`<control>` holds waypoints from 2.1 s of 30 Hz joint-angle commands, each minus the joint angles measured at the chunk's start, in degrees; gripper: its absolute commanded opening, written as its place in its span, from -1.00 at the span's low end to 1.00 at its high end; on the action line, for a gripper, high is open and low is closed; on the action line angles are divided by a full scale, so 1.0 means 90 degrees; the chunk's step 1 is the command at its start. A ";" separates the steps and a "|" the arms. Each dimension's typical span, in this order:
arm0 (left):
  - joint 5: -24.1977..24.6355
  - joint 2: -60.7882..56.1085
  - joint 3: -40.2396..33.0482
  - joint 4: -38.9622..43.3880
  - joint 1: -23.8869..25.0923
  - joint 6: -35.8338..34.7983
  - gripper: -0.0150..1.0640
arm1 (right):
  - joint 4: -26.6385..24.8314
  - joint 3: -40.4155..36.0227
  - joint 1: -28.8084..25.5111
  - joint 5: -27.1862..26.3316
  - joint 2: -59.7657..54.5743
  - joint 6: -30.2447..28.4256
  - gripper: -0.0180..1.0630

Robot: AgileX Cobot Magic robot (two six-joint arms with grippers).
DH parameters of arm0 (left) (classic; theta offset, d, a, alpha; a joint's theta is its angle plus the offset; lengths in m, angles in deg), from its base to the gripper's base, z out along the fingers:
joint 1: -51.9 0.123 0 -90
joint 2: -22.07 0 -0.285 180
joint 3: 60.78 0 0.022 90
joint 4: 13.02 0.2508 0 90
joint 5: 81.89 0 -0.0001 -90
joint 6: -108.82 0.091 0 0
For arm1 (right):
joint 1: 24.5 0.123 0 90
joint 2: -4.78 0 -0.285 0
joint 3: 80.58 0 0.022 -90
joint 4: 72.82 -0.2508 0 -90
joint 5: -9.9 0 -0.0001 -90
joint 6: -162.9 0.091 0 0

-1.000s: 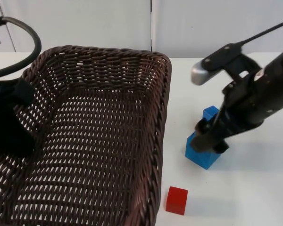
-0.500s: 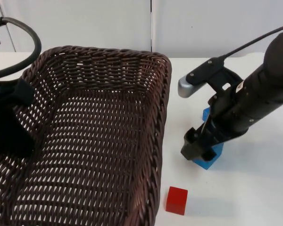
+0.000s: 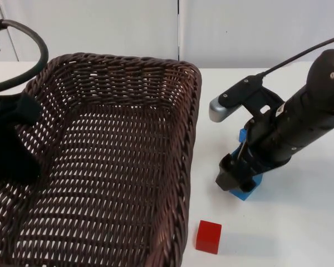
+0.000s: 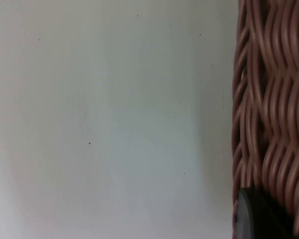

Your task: Pick up the basket with the left hand and place the largest block into the basket with the right hand.

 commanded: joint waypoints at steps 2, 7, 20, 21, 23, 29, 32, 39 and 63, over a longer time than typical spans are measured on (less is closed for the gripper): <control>-0.0059 -0.0085 -0.0002 -0.0103 -0.0015 -0.0034 -0.98 | -0.0039 0.0030 0.0009 -0.0034 -0.0001 0.0106 0.39; -0.0059 -0.0085 -0.0002 -0.0103 -0.0015 -0.0034 -0.98 | -0.0040 0.0030 0.0009 -0.0034 -0.0001 0.0106 -0.07; -0.0059 -0.0085 -0.0002 -0.0103 -0.0015 -0.0034 -0.98 | 0.0007 0.0030 0.0009 0.0751 0.0679 0.0106 -0.97; -0.0059 -0.0085 -0.0002 -0.0103 -0.0015 -0.0034 -0.98 | 0.0023 0.0030 0.0009 0.0890 0.0847 0.0106 -0.97; -0.0059 -0.0085 -0.0002 -0.0103 -0.0015 -0.0034 -0.98 | 0.0023 0.0030 0.0009 0.1027 0.1029 0.0106 -0.97; -0.0059 -0.0085 -0.0002 -0.0122 -0.0015 -0.0034 -0.98 | 0.0023 0.0030 0.0009 0.1722 0.2005 0.0106 -0.97; -0.0059 -0.0085 -0.0002 -0.0122 -0.0015 -0.0034 -0.98 | 0.0054 0.0030 0.0009 0.2142 0.2609 0.0119 -0.97; -0.0048 -0.0085 -0.0002 -0.0131 -0.0015 -0.0034 -0.98 | 0.0054 0.0030 0.0009 0.2648 0.3668 0.0147 -0.97; -0.0048 -0.0085 -0.0002 -0.0162 -0.0015 -0.0034 -0.98 | -0.0090 0.0030 0.0009 0.2838 0.5399 0.0147 -0.97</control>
